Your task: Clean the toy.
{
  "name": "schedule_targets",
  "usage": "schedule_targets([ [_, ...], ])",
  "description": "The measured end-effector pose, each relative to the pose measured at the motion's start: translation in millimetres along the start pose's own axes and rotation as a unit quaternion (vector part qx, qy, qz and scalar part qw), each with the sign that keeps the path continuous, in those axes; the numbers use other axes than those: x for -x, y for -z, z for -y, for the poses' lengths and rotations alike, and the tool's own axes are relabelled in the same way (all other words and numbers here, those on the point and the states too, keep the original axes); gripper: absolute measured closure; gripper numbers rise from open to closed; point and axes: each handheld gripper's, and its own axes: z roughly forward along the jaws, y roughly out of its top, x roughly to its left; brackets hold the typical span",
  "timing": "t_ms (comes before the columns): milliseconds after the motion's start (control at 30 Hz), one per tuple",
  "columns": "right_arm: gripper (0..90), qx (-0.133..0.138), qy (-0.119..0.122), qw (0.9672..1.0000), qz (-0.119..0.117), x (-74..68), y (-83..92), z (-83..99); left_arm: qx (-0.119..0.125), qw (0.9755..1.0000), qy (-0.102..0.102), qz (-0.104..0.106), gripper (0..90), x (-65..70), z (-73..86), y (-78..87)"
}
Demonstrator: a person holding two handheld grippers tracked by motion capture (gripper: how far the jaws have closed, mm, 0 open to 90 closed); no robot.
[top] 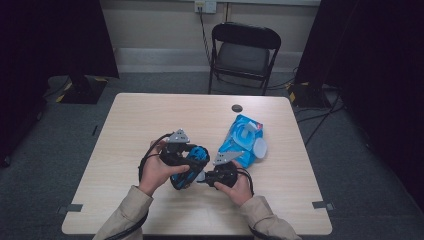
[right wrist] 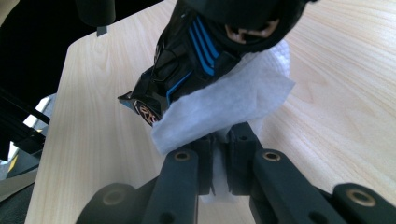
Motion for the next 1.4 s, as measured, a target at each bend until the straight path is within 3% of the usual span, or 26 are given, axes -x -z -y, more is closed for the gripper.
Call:
schedule_targets([
  [700,83.5,-0.024,0.003,0.9997,0.007,1.8,-2.5,4.4,0.011,0.9999,-0.002,0.01,26.2,4.7,-4.5,3.8],
  [867,83.4,-0.02,-0.001,0.9996,0.019,7.6,8.4,5.3,0.005,1.0,-0.006,0.004,26.2,1.9,-0.7,10.1],
  [1400,83.5,-0.001,-0.016,0.9987,0.049,24.3,48.0,6.5,-0.019,0.9993,0.015,-0.028,26.2,-21.4,23.8,30.2],
])
